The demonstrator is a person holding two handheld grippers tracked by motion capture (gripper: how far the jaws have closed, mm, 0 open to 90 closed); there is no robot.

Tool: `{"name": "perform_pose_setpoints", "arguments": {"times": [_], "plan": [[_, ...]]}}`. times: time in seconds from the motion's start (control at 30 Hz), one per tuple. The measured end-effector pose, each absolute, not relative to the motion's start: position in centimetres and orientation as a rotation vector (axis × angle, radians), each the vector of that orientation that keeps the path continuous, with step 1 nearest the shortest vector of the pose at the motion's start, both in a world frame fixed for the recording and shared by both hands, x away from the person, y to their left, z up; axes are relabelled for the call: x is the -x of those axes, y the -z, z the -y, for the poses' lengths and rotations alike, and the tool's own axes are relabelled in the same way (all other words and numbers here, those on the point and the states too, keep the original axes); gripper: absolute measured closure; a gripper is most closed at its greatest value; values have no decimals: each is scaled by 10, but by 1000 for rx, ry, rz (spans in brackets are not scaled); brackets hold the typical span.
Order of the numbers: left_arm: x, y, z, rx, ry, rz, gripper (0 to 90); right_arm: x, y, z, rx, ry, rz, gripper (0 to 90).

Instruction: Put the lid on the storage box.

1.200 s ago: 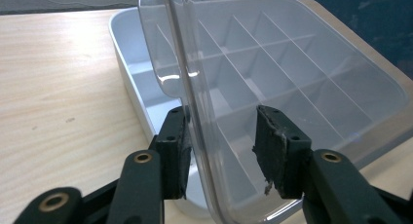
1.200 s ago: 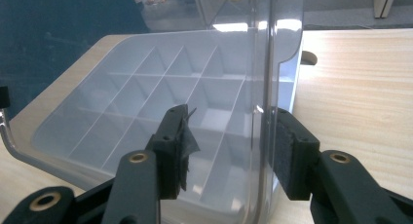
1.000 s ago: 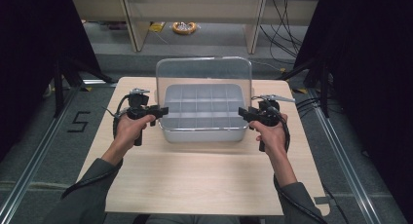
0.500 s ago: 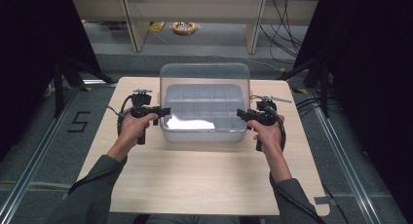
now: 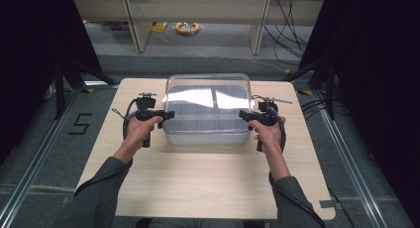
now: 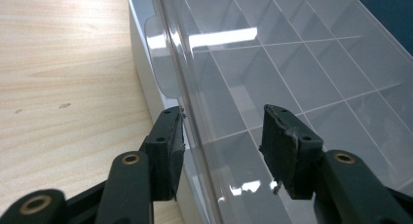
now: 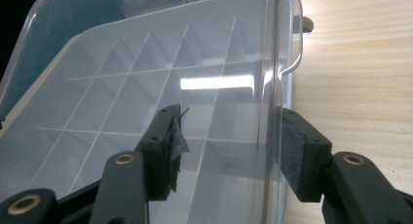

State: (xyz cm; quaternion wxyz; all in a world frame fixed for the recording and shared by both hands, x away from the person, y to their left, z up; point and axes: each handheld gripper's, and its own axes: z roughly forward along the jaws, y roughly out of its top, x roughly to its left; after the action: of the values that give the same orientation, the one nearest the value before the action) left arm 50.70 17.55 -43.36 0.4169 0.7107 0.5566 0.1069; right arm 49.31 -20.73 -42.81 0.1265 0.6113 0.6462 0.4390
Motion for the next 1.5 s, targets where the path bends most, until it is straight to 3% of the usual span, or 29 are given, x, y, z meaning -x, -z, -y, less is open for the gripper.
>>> {"name": "perform_pose_setpoints", "arguments": {"times": [0.8, 0.9, 0.97, 1.27, 1.5], "plan": [[-505, 440, -172, -1782, -306, -1405, 457, -499, 440, 209, -1725, -1245, -1889, 488], [-502, 443, -163, -1831, -443, -1365, 519, -498, 438, 209, -1725, -1257, -1876, 477], [-502, 443, -161, -1853, -424, -1372, 477, -498, 436, 209, -1600, -1123, -1927, 547], [-503, 444, -165, -1841, -408, -1381, 493, -500, 434, 207, -1639, -1138, -1933, 529], [-503, 444, -165, -1852, -408, -1376, 497, -497, 434, 210, -1681, -1171, -1927, 593]]}}
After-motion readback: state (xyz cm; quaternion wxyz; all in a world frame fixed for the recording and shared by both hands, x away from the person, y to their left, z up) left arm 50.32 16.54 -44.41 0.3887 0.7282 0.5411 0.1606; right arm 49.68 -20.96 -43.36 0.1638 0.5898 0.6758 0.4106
